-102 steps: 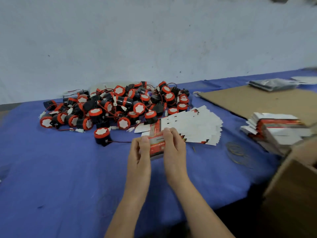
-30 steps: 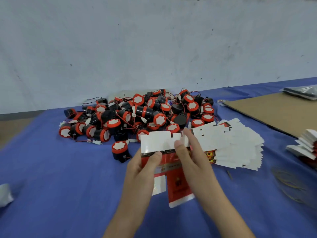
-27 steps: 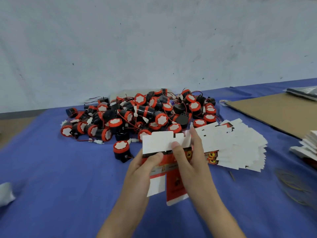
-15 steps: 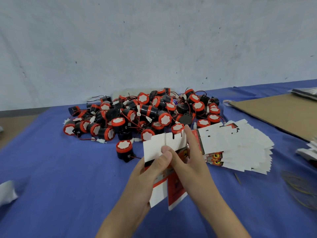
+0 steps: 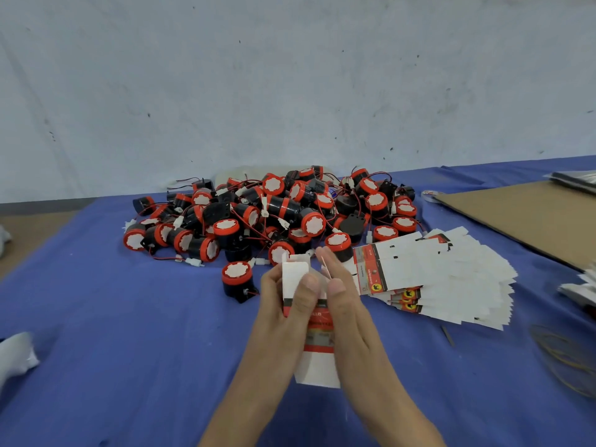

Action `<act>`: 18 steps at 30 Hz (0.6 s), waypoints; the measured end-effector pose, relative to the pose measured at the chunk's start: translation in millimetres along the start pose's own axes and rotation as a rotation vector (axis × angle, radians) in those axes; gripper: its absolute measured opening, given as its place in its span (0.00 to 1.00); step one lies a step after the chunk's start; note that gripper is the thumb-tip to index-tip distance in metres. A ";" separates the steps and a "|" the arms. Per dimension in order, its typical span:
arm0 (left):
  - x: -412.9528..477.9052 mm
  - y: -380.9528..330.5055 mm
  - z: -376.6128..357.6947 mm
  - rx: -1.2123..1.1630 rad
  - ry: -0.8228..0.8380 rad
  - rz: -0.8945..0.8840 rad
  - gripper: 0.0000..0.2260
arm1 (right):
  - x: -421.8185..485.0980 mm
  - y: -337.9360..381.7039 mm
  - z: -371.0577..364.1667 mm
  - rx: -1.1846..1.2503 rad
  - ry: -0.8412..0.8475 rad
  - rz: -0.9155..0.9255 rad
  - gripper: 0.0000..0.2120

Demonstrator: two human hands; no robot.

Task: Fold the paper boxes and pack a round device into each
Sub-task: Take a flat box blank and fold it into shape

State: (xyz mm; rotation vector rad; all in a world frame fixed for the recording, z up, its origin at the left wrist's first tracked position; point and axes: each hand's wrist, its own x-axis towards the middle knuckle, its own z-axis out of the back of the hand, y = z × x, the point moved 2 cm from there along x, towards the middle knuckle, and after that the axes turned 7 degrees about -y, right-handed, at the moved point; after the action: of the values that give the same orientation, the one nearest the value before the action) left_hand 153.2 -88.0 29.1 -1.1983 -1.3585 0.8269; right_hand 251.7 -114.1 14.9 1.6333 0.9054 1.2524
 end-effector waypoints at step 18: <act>-6.3 1.0 5.7 0.072 -0.182 -0.096 0.33 | 4.2 -7.6 -10.6 -0.159 -0.005 0.093 0.24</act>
State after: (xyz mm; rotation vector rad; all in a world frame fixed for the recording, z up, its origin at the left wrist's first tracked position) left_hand 147.2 -92.9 25.5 -1.0137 -1.5082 0.9255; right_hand 242.0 -105.4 10.6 1.5665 0.7145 1.3476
